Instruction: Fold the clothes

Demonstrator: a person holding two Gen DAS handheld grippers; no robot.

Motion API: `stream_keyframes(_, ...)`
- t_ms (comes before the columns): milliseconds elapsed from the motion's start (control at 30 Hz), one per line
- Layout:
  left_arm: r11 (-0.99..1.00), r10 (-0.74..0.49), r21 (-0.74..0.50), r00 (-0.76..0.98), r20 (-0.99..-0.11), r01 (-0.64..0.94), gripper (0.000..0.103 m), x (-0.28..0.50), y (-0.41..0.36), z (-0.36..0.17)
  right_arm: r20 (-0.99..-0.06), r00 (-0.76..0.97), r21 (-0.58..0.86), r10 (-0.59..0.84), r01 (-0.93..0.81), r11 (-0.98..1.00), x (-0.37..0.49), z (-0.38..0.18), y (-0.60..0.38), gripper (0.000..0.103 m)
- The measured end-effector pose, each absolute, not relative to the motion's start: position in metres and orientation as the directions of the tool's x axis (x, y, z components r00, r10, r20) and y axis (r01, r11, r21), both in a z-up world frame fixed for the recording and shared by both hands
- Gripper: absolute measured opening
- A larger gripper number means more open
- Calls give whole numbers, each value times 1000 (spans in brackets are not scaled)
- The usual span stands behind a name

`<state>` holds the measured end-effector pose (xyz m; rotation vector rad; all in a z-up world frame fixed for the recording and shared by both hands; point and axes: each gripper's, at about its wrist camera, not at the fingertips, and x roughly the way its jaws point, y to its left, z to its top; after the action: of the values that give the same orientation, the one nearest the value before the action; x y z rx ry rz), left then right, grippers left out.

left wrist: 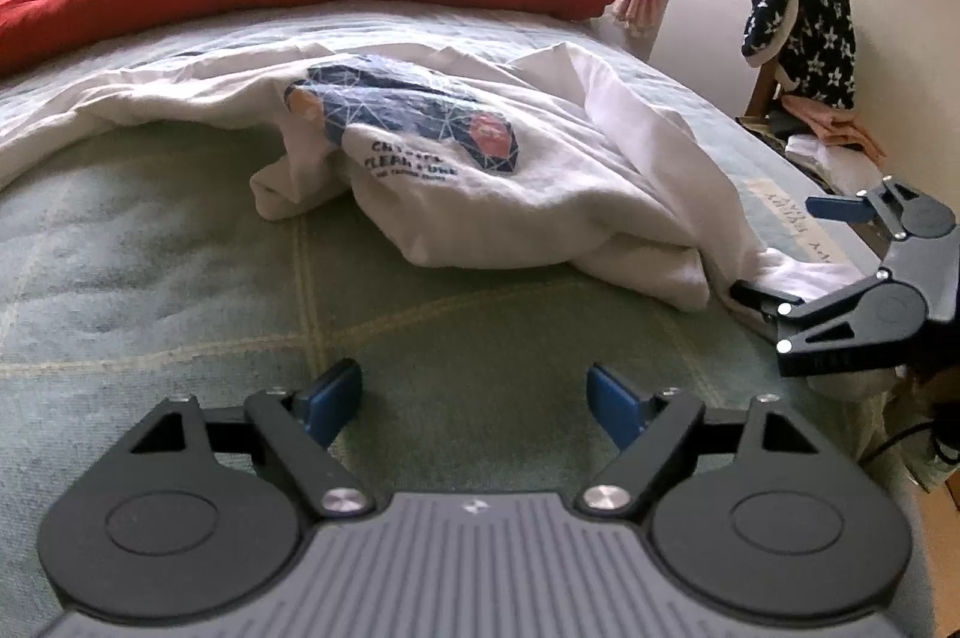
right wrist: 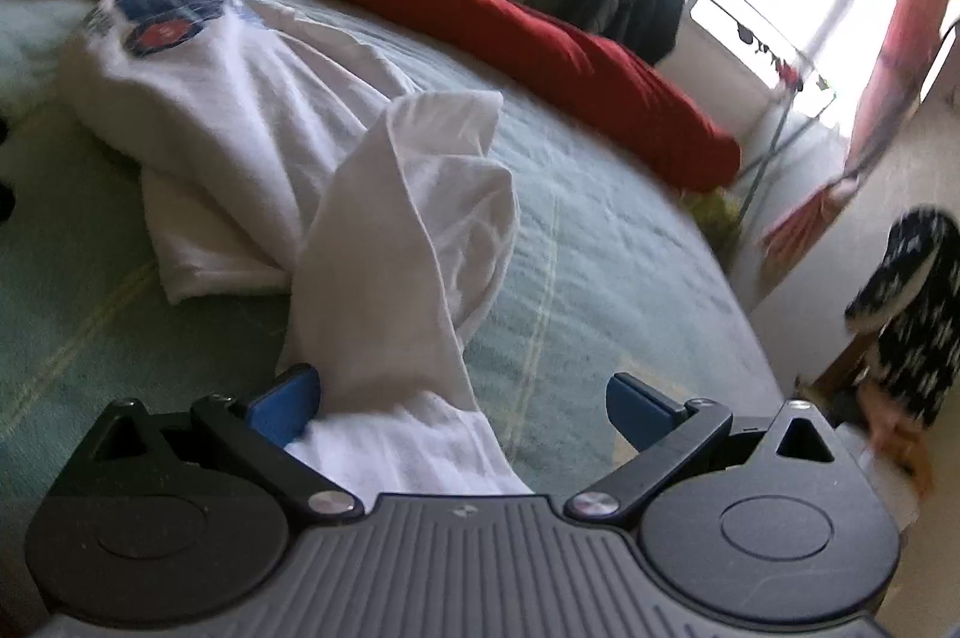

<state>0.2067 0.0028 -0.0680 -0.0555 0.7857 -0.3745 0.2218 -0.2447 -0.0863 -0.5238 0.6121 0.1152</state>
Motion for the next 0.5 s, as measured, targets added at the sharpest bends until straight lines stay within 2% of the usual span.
stream_keyframes(100,918,-384,-210,628,-677,335,88,209,6,-69,-577,816,-419,-42,-251,873,221,-87,-245,103)
stream_keyframes(367,868,-429,-174,527,-733,465,88,229,7,-62,-559,829,-408,-12,-262,874,217,-90,-247,103)
stream_keyframes(500,846,-414,-140,469,-780,514,93,242,-3,-63,-668,744,-266,-29,-201,943,234,-84,-255,103)
